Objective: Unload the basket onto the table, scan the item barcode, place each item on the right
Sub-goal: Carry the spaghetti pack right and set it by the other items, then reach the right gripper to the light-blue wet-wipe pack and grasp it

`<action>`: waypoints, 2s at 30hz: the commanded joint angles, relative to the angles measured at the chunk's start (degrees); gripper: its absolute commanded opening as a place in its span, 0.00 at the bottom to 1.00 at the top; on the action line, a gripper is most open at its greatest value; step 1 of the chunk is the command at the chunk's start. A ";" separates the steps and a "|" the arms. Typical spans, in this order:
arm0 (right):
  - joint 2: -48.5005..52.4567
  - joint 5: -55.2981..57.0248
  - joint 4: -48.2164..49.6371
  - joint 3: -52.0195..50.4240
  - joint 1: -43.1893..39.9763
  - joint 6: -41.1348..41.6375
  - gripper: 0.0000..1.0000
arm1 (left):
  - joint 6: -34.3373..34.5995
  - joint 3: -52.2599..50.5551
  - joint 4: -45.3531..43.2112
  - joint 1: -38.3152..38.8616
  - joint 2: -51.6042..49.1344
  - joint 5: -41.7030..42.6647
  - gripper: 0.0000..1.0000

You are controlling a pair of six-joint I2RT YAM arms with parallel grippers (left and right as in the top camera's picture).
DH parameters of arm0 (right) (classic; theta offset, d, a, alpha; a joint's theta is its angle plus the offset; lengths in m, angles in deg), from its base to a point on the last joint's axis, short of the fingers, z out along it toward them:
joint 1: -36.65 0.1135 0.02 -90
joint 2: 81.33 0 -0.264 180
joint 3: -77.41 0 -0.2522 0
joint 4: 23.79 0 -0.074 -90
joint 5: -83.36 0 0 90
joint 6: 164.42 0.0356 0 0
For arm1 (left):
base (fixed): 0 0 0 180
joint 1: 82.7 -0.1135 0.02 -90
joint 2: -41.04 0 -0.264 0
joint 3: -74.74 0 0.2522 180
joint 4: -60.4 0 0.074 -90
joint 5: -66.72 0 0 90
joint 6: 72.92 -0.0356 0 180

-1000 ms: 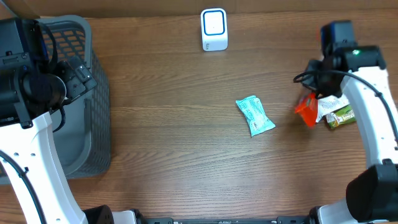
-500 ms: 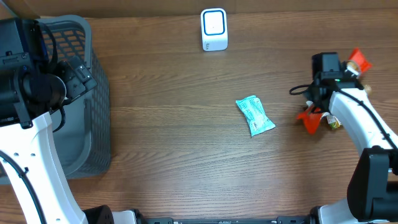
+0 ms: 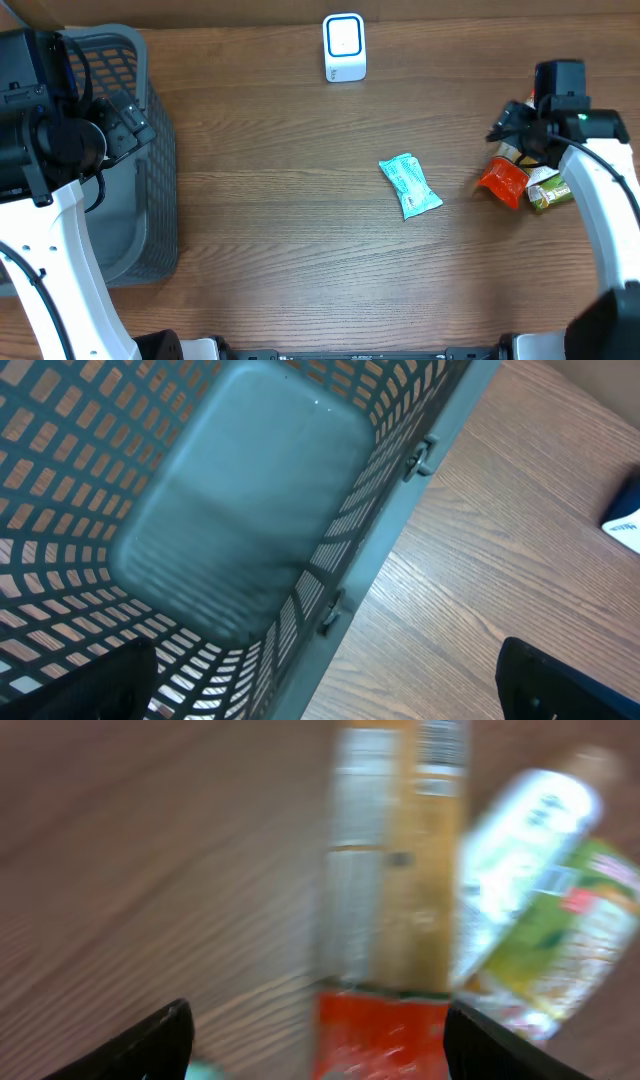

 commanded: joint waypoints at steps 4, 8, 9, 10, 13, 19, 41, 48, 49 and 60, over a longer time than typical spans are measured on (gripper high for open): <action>0.09 -14.27 -1.86 -1.14 4.26 -4.90 0.79 | -0.63 0.02 -0.07 -0.26 -0.20 -0.79 0.99; 4.76 -14.25 1.22 -6.47 6.84 -5.84 0.59 | -0.63 0.02 -0.07 -0.26 -0.20 -0.79 1.00; 6.47 -14.21 3.02 -8.07 7.50 -5.99 0.53 | -0.63 0.02 -0.07 -0.26 -0.20 -0.79 1.00; 7.30 -14.21 3.93 -8.70 7.76 -6.10 0.51 | -0.61 0.02 -0.07 -0.26 -0.20 -0.79 1.00; 11.13 -13.33 6.56 -10.34 8.72 -6.38 0.46 | -0.63 0.02 -0.07 -0.26 -0.20 -0.79 0.99; 15.91 -17.46 5.77 -10.58 10.14 -7.26 0.36 | -0.61 0.02 -0.07 -0.26 -0.20 -0.79 1.00; 15.47 -24.59 -0.50 -6.91 22.47 -8.70 0.41 | -0.61 0.02 -0.07 -0.26 -0.20 -0.79 0.99; 11.17 -32.04 -3.61 -5.90 14.84 -10.19 0.52 | -0.61 0.02 -0.07 -0.26 -0.20 -0.79 1.00; 10.43 -31.98 -4.04 -5.90 13.81 -10.75 0.55 | -0.61 0.02 -0.07 -0.26 -0.20 -0.79 1.00; 13.38 -31.82 1.66 -7.67 8.33 -26.12 0.89 | -0.61 0.02 -0.07 -0.26 -0.20 -0.79 1.00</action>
